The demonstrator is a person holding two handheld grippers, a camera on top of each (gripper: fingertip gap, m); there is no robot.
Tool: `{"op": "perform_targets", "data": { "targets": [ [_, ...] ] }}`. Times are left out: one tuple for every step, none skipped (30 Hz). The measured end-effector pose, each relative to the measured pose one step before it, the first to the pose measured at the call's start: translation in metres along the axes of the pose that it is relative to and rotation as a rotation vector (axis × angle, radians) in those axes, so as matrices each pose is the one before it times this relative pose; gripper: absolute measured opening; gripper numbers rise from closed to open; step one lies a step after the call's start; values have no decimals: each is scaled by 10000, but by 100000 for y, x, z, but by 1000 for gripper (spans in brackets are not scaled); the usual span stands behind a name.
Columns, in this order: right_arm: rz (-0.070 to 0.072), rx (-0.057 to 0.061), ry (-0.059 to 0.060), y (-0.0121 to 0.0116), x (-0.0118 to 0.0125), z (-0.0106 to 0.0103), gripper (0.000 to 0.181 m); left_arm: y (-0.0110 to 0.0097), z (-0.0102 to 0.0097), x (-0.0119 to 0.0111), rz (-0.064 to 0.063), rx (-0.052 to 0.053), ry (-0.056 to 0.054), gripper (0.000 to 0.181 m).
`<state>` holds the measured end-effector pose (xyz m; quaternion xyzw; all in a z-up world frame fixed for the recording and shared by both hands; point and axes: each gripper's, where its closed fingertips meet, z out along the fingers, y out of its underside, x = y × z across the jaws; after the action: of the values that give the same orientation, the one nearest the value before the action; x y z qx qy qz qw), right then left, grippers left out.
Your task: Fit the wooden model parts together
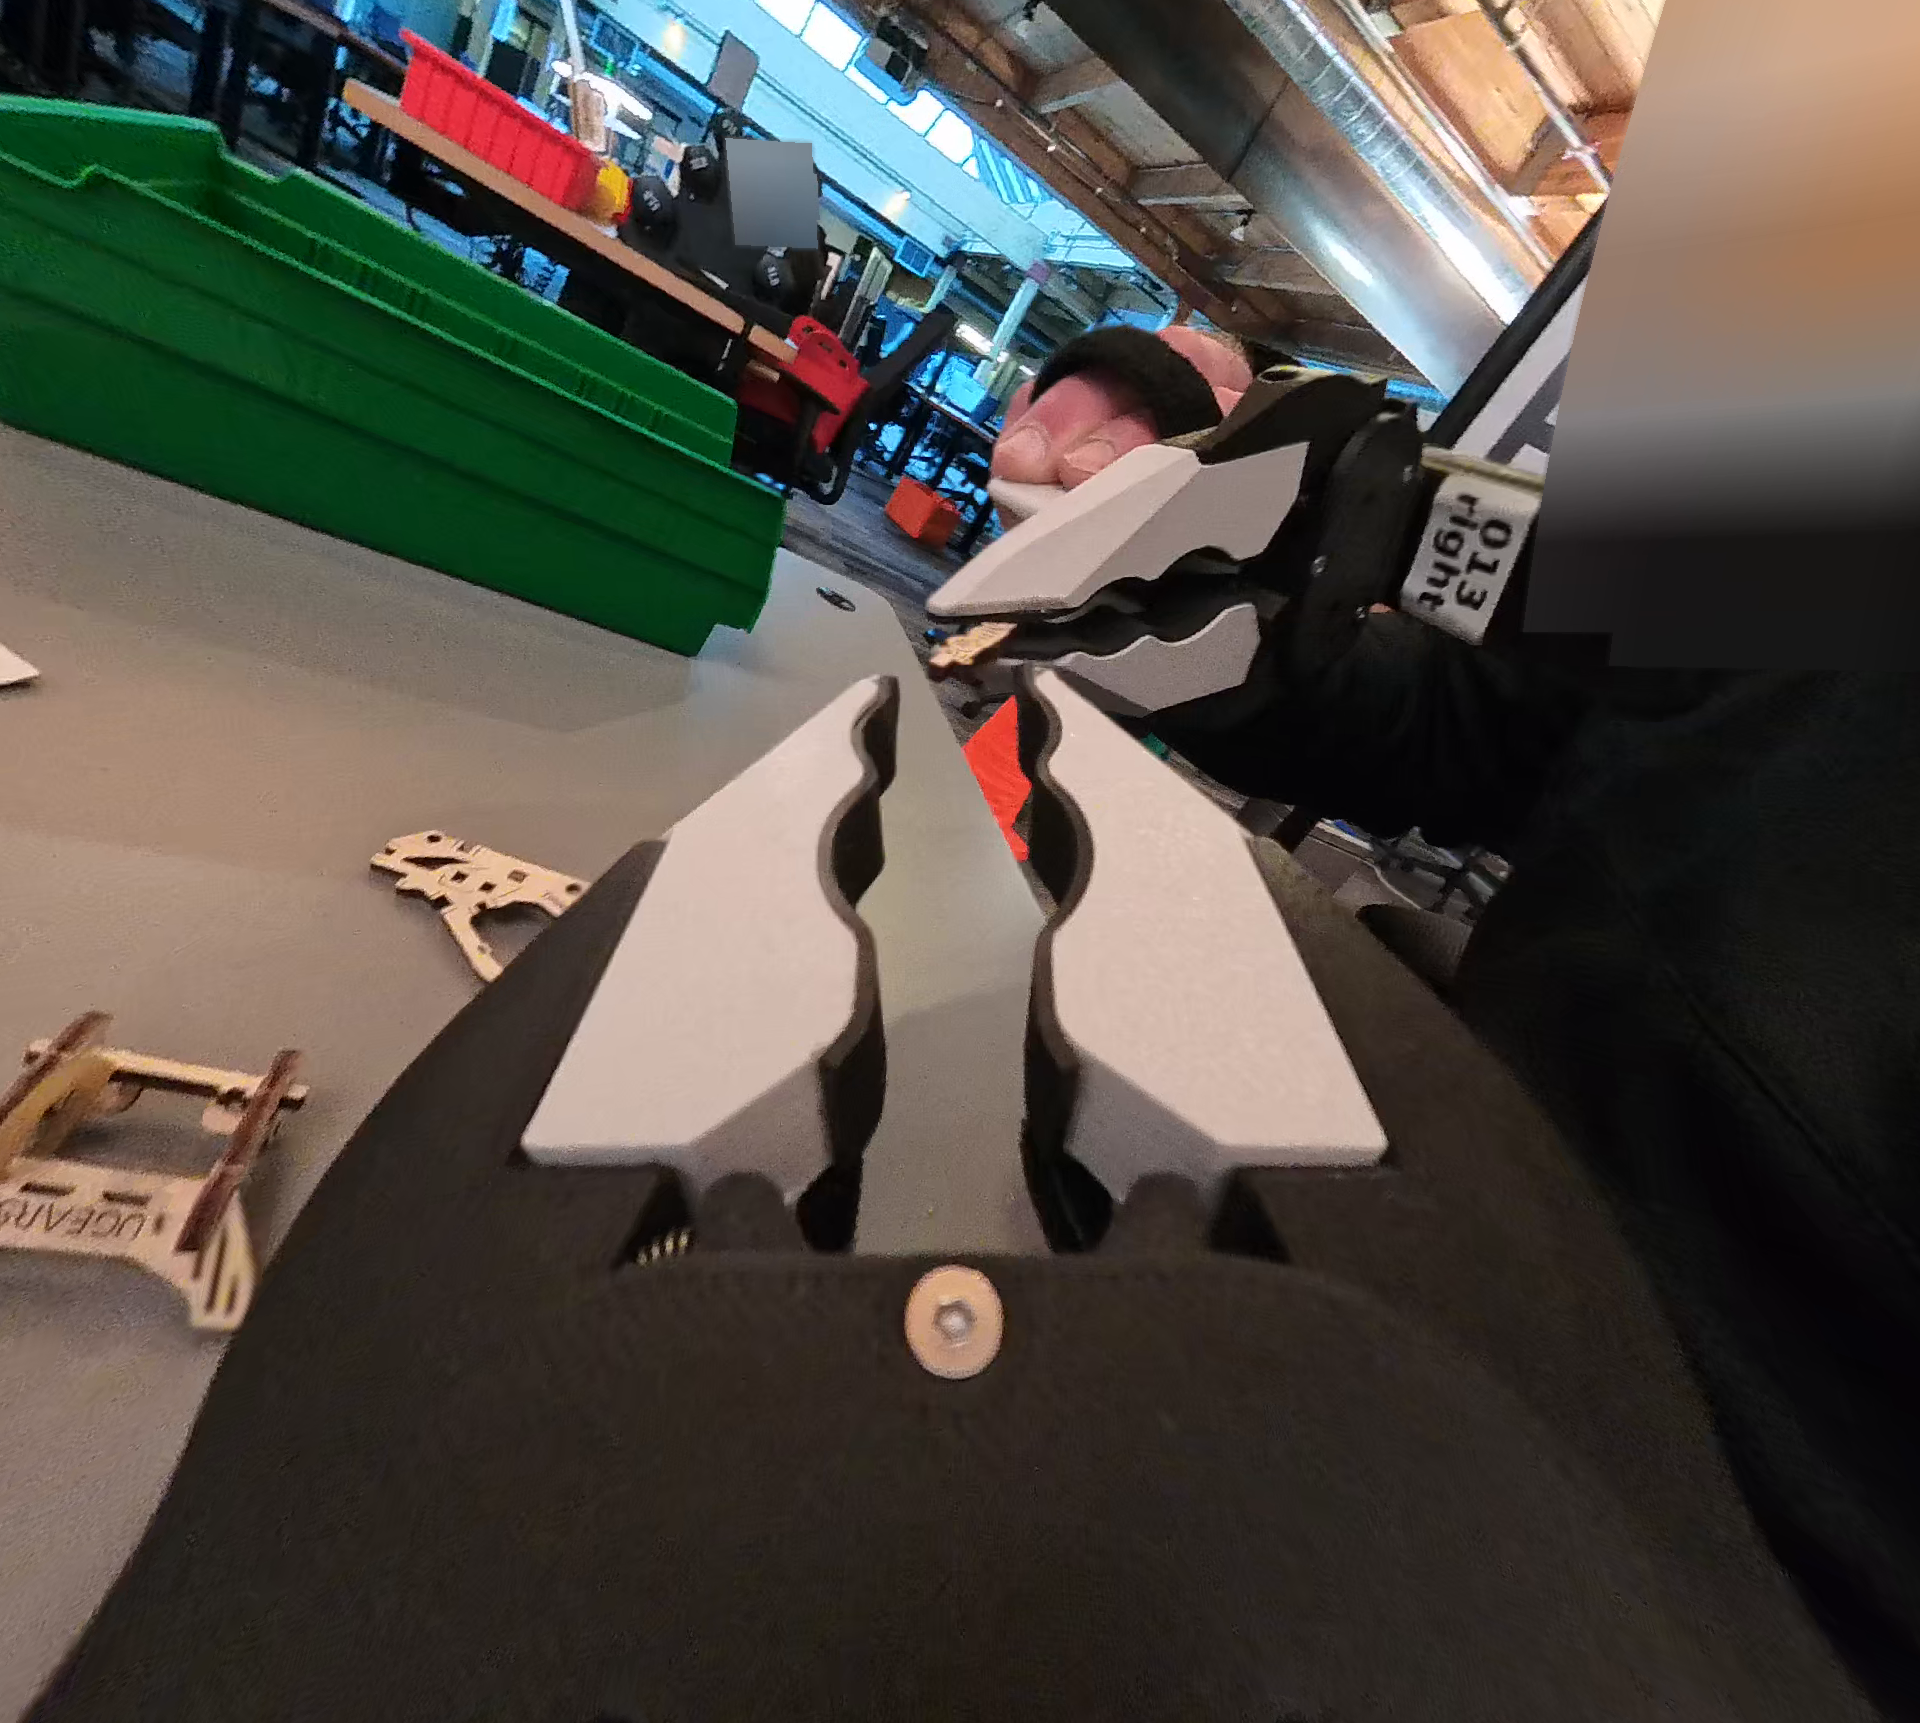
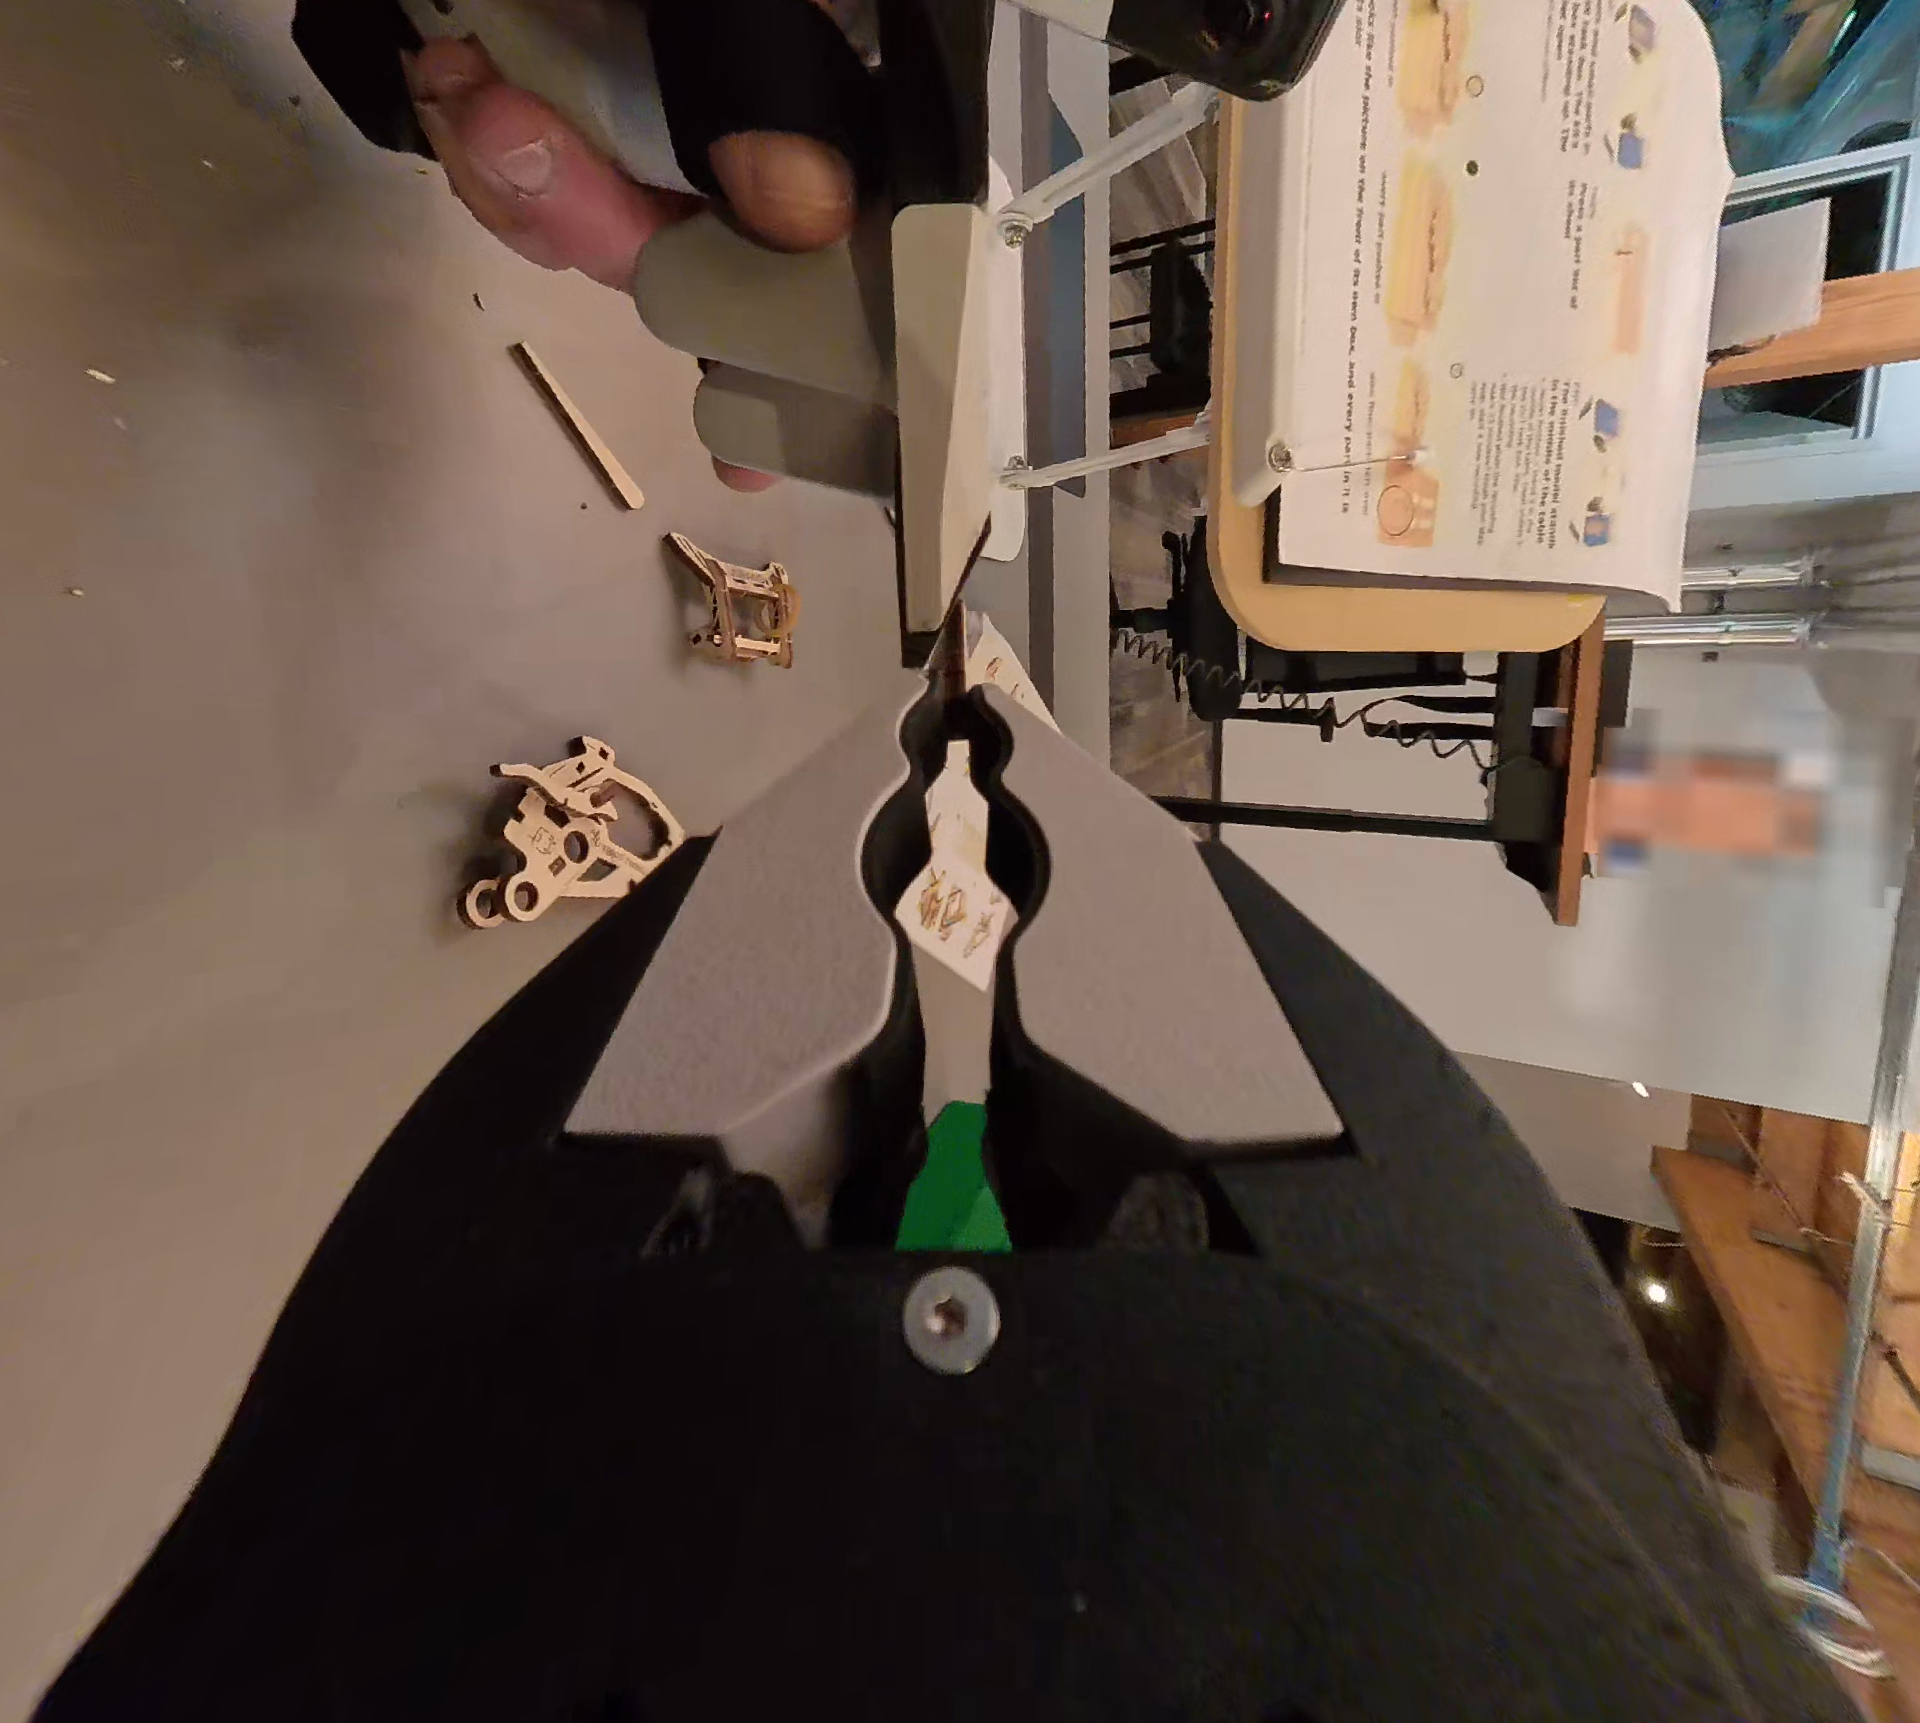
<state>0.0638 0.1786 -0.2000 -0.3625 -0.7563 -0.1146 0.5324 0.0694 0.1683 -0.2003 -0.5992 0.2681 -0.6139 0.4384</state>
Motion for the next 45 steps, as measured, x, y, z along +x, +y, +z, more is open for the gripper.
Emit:
{"op": "perform_targets", "data": {
  "targets": [
    [-145, -10, 17, -58, 13, -45, 0, -119, 57, 332, -19, 72, 194, 18],
    [-115, 22, -60, -94, -121, -14, 0, -167, 19, 243, -44, 122, 146, 16],
    [-82, 56, -77, -134, -144, -17, 0, -91, 7, 74, -48, 95, 63, 14],
    [-41, 65, -49, -140, -80, -43, 0, 69, 7, 50, -33, -1, 69, 12],
    [9, 43, -62, -99, -46, -45, 0, 40, -36, 39, -3, 9, 53, 9],
    [113, 22, -48, -11, 12, -41, 0, -69, -28, 159, 77, 64, 79, 7],
    [207, -13, -58, 106, 56, 17, 0, -15, 4, 188, 158, 1, 43, 5],
    [278, -2, -109, 118, -40, 49, 0, 120, 41, -36, 223, -134, -118, 5],
    [508, 103, -267, 9, -176, 6, 2, 67, 40, -48, 324, -96, -174, 5],
    [858, 205, -431, -81, -215, -89, 4, -69, 14, 49, 350, 5, -129, 5],
    [1078, 197, -427, -2, -77, -121, 9, -155, 6, 50, 302, 54, -124, 5],
    [1090, 121, -386, 108, -10, -155, 15, -206, -36, -33, 347, 90, -185, 4],
    [1037, 120, -290, 142, 107, -196, 17, -185, -48, 33, 373, 59, -148, 5],
    [1164, 180, -351, 142, 90, -199, 16, -273, -63, 95, 385, 100, -128, 5],
    [1445, 186, -511, 153, -12, -141, 16, -142, -24, -51, 527, -34, -286, 5],
    [1610, 295, -638, -33, -138, -108, 16, -10, 41, 66, 609, -143, -250, 5],
    [1577, 402, -808, -168, -414, -81, 16, -95, 46, 122, 589, -89, -223, 5],
    [1433, 346, -716, -63, -317, -34, 16, -100, 71, 137, 599, -98, -232, 5],
    [1223, 433, -522, -159, -60, -99, 15, -45, 111, 231, 563, -130, -164, 5],
    [1040, 603, -728, -408, -393, -209, 8, -7, 123, 245, 604, -169, -171, 5],
    [957, 384, -696, -181, -391, -137, 3, -165, 52, 139, 569, -61, -210, 4],
    [718, 167, -458, 71, -175, -42, 4, -50, 28, 125, 394, -115, -118, 4],
    [477, 159, -459, 52, -336, -1, 3, -3, 14, 144, 410, -115, -82, 4],
    [425, 91, -520, 76, -514, 62, 7, 149, 69, 125, 398, -205, -88, 4],
    [441, 106, -468, -23, -439, 43, 15, -61, 32, 102, 245, -33, -65, 4],
    [351, 163, -336, -120, -225, -77, 17, -204, -32, 95, 39, 81, 12, 4],
    [267, 218, -209, -197, -72, -137, 15, -201, -6, 132, 3, 81, 60, 4],
    [181, 199, -108, -176, 18, -87, 10, 26, 42, 125, 140, -66, 12, 4],
    [109, 77, -55, -35, 39, -7, 8, 158, 100, 90, 271, -154, -64, 4],
    [77, 28, -9, 28, 70, 52, 8, 3, 78, 146, 168, -42, -11, 4],
    [34, 16, -1, 27, 61, 45, 3, -71, 55, 69, -42, 32, 15, 5],
    [-38, 19, 76, -43, 123, -10, 1, 193, 70, -90, -65, -65, -37, 5],
    [-165, -84, 305, 37, 405, -10, 1, 524, 114, -99, 3, -218, -32, 5],
    [-294, -189, 486, 142, 658, -15, 1, 705, 152, -110, -62, -299, -16, 5],
    [-337, -272, 602, 204, 896, -26, 0, 1005, 209, -252, -192, -479, -94, 6],
    [-406, -406, 759, 323, 1177, -35, 1, 1293, 277, -318, -207, -617, -125, 11],
    [-474, -573, 849, 479, 1389, 5, 1, 1511, 330, -243, -258, -753, -31, 20],
    [-507, -597, 857, 482, 1478, 82, 1, 1569, 376, -267, -400, -827, -45, 23],
    [-408, -584, 745, 470, 1392, 224, 1, 1446, 444, 387, -478, -754, 401, 26],
    [-317, -530, 598, 399, 1188, 344, 1, 1196, 453, 769, -445, -588, 601, 30],
    [-275, -520, 415, 344, 906, 477, 1, 846, 351, 243, -157, -400, 95, 31],
    [-249, -505, 251, 285, 632, 547, 1, 685, 263, 317, 137, -409, 17, 32],
    [-233, -462, 284, 156, 628, 539, 1, 566, 224, 391, 176, -367, 14, 33],
    [-258, -499, 261, 160, 528, 565, 1, 212, 213, 315, 99, -133, -65, 34],
    [-221, -554, 29, 192, 134, 618, 1, 30, 238, 522, 19, -2, 69, 34]
  ]
}}
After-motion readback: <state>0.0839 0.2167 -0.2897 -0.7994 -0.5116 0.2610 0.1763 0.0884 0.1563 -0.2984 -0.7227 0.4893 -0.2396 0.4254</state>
